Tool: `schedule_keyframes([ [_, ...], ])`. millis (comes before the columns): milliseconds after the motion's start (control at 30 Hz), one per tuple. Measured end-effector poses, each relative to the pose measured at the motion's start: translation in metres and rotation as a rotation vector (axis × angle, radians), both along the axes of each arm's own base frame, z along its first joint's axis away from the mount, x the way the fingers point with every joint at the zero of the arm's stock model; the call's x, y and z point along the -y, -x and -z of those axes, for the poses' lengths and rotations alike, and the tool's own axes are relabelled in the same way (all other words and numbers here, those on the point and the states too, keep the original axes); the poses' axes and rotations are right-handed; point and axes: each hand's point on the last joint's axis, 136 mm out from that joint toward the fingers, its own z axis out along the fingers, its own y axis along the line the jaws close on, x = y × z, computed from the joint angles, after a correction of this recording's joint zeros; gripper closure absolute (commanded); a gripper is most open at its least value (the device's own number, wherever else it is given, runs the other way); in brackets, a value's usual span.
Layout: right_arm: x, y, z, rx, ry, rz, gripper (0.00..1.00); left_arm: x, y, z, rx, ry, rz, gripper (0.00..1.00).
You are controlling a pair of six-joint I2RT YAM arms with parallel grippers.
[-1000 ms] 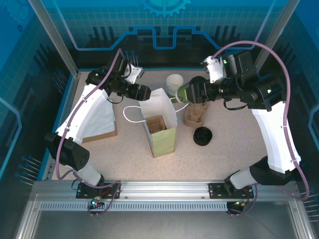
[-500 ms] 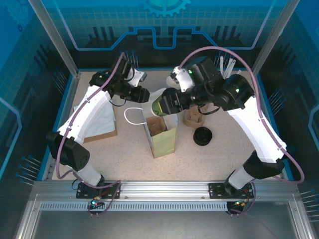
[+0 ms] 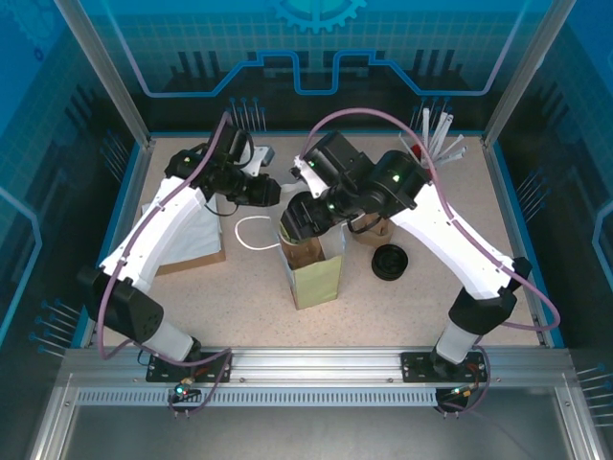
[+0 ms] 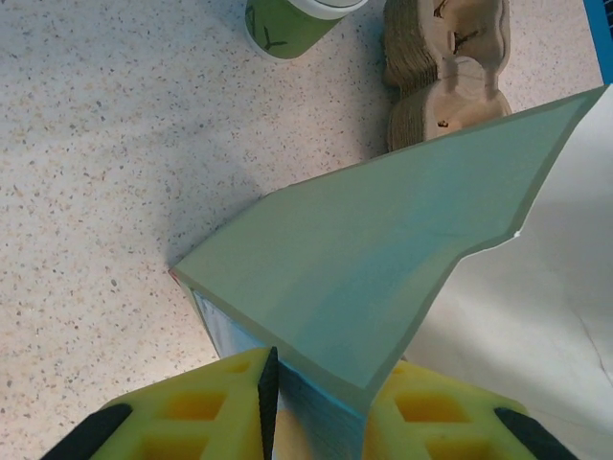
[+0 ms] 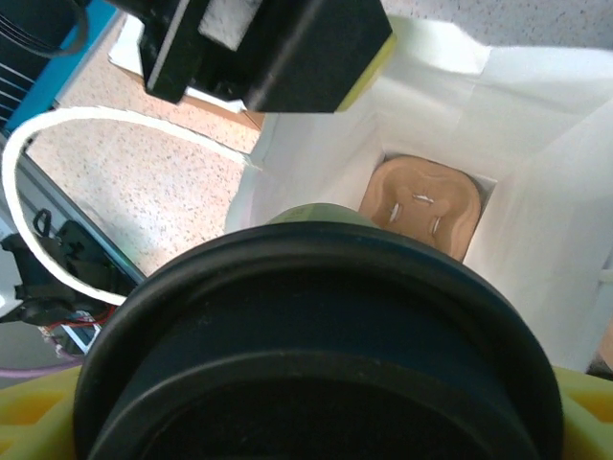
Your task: Pack the takeout coffee
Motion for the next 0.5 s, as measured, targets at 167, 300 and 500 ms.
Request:
schedule_keyframes([
  [167, 0.000, 0.004, 0.017, -0.027, 0.045, 0.002, 0.24, -0.001, 0.003, -0.002, -0.013, 0.023, -0.044, 0.72],
  [300, 0.002, 0.003, 0.030, -0.038, 0.083, 0.017, 0.24, -0.002, 0.006, 0.002, -0.027, 0.035, -0.080, 0.72],
  [500, 0.007, 0.001, 0.045, -0.047, 0.131, 0.036, 0.24, -0.004, 0.010, 0.002, -0.041, 0.048, -0.114, 0.72],
])
